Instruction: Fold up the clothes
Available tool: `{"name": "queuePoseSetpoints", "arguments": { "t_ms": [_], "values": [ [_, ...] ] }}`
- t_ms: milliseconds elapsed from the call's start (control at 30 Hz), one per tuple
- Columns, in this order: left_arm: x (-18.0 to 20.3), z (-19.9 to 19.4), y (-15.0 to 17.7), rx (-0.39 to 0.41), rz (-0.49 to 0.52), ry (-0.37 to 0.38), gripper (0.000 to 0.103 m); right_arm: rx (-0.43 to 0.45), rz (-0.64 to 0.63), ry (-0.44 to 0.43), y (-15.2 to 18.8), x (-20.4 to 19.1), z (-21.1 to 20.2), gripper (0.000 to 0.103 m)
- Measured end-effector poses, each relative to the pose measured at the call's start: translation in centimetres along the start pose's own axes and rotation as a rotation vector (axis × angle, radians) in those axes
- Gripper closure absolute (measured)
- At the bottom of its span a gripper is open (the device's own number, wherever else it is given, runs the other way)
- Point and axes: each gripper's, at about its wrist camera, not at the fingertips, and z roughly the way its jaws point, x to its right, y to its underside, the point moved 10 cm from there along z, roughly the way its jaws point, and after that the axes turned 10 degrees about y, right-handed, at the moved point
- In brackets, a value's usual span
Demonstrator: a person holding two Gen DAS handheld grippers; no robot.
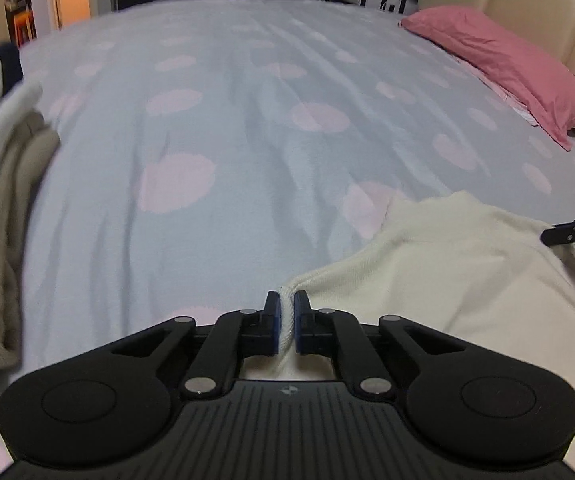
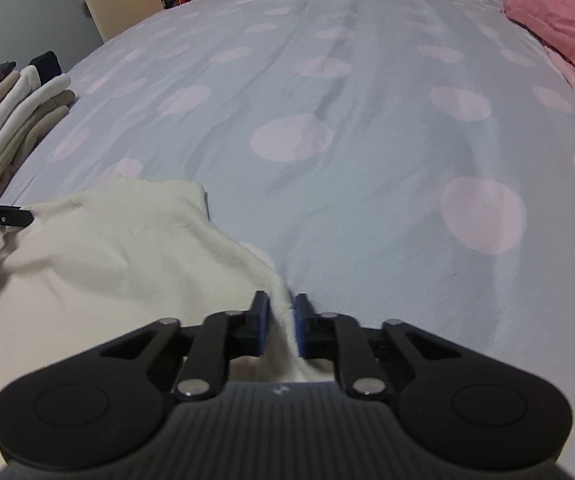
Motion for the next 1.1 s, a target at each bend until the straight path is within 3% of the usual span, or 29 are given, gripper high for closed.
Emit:
{"name": "queuePoseSetpoints", "arguments": {
  "t_ms": [133, 233, 400, 500, 533, 633, 700, 800, 1100],
  "values": [
    [0.1, -1.8, -2.0, 0.069, 0.015, -0.038, 0.099, 0.070, -0.008, 0.036, -1.4, 0.2, -2.1, 0.093],
    [-0.2, -1.2, -2.2, 0.049, 0.040, -0.076, 0.099, 0.102, -0.011, 0.061, -2.3, 0.3, -3.0, 0.093],
    [-1.0, 1.7, -0.6, -0.030, 0.018, -0.102, 0.098, 0.044, -0.003, 0.085, -1.5, 0.6, -0.5, 0.093],
    [-0.7, 1.6, -0.5, -0.040, 0.049, -0.129, 0.090, 0.004, 0.004, 0.087, -0.9, 0.5, 0.8, 0.091],
    [-0.6, 1.2, -0.5, -0.039, 0.058, -0.139, 0.084, -0.004, 0.006, 0.086, -0.9, 0.5, 1.0, 0.087],
    [0.1, -1.6, 0.0, -0.025, 0.092, -0.157, 0.082, 0.008, 0.001, 0.104, -0.9, 0.5, -0.5, 0.063],
    [0.9, -3.8, 0.7, -0.027, 0.111, -0.161, 0.082, -0.002, -0.002, 0.101, 0.0, 0.2, -2.0, 0.063],
    [2.4, -7.3, 3.0, -0.055, 0.099, -0.137, 0.081, -0.038, -0.007, 0.078, 2.5, -0.6, -5.1, 0.063],
    [6.3, -16.6, 14.6, -0.222, -0.005, -0.072, 0.081, -0.161, -0.010, 0.009, 11.7, -3.5, -13.8, 0.063]
  ]
}}
